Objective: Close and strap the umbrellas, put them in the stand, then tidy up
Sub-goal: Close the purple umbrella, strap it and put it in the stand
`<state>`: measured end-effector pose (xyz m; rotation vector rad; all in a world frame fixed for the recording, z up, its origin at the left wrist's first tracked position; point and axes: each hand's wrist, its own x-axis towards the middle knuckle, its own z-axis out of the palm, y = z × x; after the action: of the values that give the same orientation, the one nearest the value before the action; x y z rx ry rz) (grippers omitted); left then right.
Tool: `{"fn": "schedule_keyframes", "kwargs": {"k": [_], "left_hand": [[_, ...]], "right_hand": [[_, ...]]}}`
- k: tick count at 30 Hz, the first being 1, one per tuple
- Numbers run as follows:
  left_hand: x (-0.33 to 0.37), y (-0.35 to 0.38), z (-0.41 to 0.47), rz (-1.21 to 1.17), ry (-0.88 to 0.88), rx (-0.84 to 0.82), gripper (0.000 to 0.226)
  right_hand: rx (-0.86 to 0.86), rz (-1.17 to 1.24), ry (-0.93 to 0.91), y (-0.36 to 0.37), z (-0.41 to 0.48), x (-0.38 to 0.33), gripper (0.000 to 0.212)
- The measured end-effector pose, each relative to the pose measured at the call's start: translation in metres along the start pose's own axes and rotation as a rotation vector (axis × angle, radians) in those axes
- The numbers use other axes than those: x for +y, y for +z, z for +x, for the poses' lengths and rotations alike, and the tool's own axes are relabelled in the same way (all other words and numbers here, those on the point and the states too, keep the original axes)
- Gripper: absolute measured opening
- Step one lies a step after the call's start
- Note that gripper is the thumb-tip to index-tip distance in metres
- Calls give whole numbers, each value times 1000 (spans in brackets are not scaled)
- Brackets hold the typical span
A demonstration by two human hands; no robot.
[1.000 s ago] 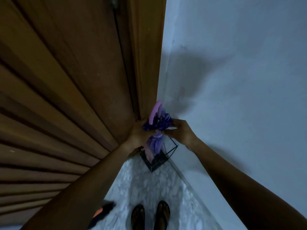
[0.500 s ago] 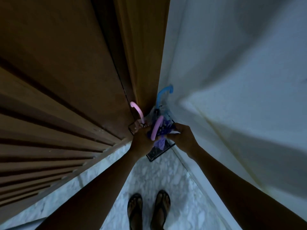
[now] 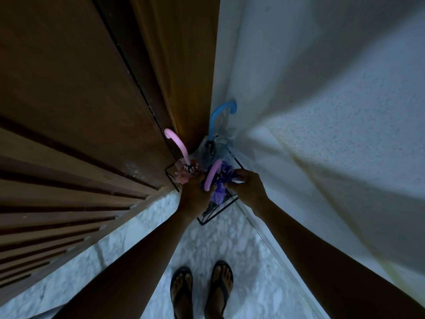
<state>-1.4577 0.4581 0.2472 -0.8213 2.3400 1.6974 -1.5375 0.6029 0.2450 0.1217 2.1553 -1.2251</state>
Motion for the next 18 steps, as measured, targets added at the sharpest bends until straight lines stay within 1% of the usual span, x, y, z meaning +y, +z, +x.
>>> {"fn": "schedule_keyframes", "kwargs": {"k": [5, 7, 9, 12, 14, 18], "left_hand": [[-1, 5, 2, -49, -17, 15, 35], [0, 5, -3, -71, -9, 24, 36], [4, 2, -10, -77, 0, 24, 35], [16, -10, -22, -83, 4, -2, 39], [28, -25, -34, -93, -29, -10, 41], [51, -65, -67, -63, -73, -15, 36]], "right_hand": [[88, 4, -2, 2, 1, 2, 35], [122, 8, 36, 0, -3, -1, 43], [128, 17, 71, -2, -9, -5, 50], [113, 53, 101, -6, -23, -14, 54], [112, 86, 120, -8, -38, -23, 54], [95, 58, 102, -6, -82, -54, 44]]}}
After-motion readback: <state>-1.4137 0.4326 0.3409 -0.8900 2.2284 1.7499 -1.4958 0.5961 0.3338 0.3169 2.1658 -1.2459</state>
